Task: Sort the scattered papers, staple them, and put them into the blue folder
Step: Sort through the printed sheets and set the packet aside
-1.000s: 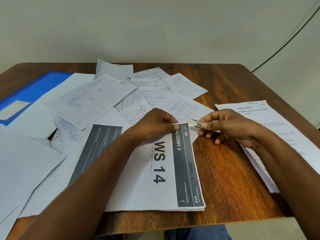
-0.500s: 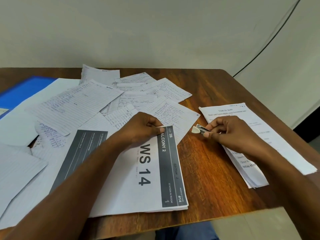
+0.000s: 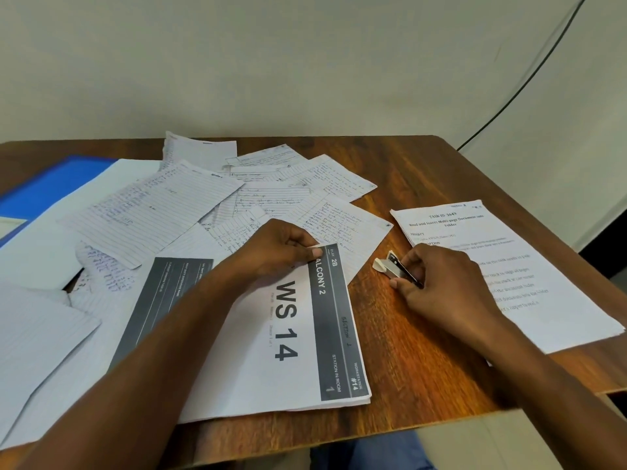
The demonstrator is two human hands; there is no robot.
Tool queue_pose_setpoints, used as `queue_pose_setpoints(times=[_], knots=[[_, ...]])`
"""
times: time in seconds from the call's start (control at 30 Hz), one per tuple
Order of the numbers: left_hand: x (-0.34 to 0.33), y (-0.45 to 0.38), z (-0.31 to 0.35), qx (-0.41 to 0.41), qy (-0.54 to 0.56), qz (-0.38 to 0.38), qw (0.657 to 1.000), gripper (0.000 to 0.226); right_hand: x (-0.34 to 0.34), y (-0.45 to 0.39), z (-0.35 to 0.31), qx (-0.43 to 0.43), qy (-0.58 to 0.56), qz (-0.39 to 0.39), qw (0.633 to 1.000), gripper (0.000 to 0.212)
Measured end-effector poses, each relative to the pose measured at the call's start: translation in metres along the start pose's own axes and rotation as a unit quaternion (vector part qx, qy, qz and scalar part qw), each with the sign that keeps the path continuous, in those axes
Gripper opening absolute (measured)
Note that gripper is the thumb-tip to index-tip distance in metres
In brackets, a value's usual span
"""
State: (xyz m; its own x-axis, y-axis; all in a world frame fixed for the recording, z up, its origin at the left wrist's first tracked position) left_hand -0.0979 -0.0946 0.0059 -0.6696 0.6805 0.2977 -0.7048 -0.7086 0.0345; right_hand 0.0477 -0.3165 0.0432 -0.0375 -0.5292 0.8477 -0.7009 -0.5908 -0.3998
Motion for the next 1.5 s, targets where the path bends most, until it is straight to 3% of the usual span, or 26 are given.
queue_pose_setpoints(times=[0.2,0.3,0.4,0.6,0.73,0.87,1.07,1.2,1.4,1.5], knots=[[0.004,-0.002,-0.002,0.007,-0.001,0.001,1.000,0.008,-0.005,0.001,-0.004,-0.043,-0.050,-0.025,0.997,0.047],[0.010,-0.004,-0.002,0.017,-0.006,0.018,1.000,0.010,0.004,0.003,-0.006,-0.045,-0.055,0.025,0.997,0.053],[0.015,-0.005,0.000,0.031,0.004,0.041,0.999,0.010,0.019,0.008,-0.017,-0.047,-0.104,0.082,0.990,0.046],[0.040,-0.009,0.009,0.061,0.071,0.183,0.979,0.014,0.005,0.028,-0.045,-0.118,-0.302,-0.052,0.944,0.054],[0.061,-0.006,0.012,0.089,0.108,0.262,0.955,0.015,-0.006,0.031,-0.049,-0.169,-0.379,-0.073,0.907,0.040],[0.083,0.000,0.010,0.114,0.179,0.330,0.920,0.016,-0.022,0.030,-0.051,-0.216,-0.469,-0.082,0.852,0.039],[0.098,0.014,0.002,0.149,0.273,0.375,0.873,0.013,-0.043,0.028,-0.050,-0.194,-0.430,-0.105,0.876,0.023],[0.097,0.023,0.000,0.176,0.348,0.366,0.845,0.004,-0.045,0.022,-0.054,-0.138,-0.370,-0.095,0.914,0.019],[0.080,0.037,-0.006,0.179,0.308,0.228,0.906,0.015,-0.041,-0.006,-0.047,-0.162,-0.393,-0.048,0.904,0.027],[0.068,0.047,-0.018,0.185,0.289,0.190,0.920,0.025,-0.039,-0.015,-0.042,-0.170,-0.399,-0.032,0.900,0.031]])
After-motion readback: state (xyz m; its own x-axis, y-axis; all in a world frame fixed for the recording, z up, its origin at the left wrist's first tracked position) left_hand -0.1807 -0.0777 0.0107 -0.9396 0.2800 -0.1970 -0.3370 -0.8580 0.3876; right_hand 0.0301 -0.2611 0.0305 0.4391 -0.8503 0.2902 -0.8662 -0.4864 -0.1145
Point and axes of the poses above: each hand's wrist, its own y-axis away from the middle knuckle, its own x-axis out of the back of the hand, z = x × y, the point moved 7 cm from there along -y, towards the middle knuckle, and after that the axes turned 15 degrees about z, right-handed, at the moved point
